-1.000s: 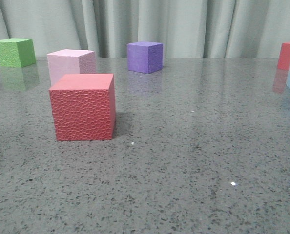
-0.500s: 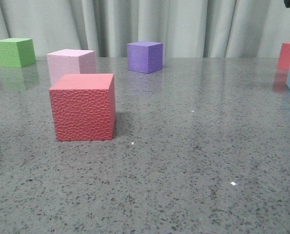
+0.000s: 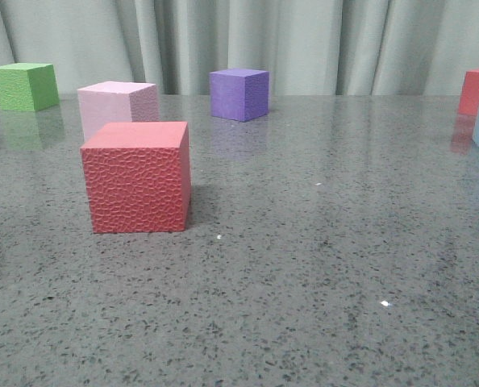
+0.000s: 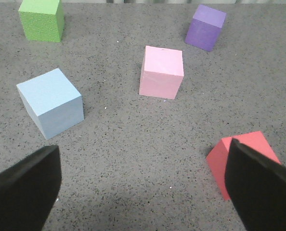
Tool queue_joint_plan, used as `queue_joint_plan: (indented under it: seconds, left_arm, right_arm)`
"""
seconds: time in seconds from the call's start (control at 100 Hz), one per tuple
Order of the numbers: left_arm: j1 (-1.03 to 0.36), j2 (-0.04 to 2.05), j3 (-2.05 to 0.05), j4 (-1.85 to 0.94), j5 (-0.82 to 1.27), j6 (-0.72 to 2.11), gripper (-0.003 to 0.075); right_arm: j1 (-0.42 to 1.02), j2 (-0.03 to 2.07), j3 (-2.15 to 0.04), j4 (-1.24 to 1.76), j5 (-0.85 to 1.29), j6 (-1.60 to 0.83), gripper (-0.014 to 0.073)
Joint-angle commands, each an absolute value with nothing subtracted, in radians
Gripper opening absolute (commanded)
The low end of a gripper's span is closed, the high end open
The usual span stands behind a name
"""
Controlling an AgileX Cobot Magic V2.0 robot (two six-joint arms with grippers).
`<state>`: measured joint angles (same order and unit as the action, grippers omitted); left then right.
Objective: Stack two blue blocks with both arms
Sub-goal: 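Lower the right gripper onto the light blue cube and close it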
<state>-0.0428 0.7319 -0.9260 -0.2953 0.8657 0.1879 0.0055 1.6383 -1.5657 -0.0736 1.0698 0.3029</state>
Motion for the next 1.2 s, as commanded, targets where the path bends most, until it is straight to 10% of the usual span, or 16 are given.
queue_joint_plan:
  seconds: [0.0, 0.88, 1.19]
  left_arm:
    - [-0.051, 0.735, -0.962, -0.323, 0.803, 0.179, 0.0652]
    - [-0.051, 0.735, -0.962, -0.323, 0.803, 0.179, 0.0652]
    - [-0.051, 0.735, -0.962, -0.323, 0.803, 0.179, 0.0652]
  right_arm:
    - [-0.002, 1.622, -1.602, -0.092, 1.036, 0.302, 0.0591]
    - [-0.002, 1.776, -1.602, -0.092, 1.0, 0.302, 0.0585]
    - [-0.002, 1.786, -1.602, -0.091, 1.008, 0.302, 0.0377]
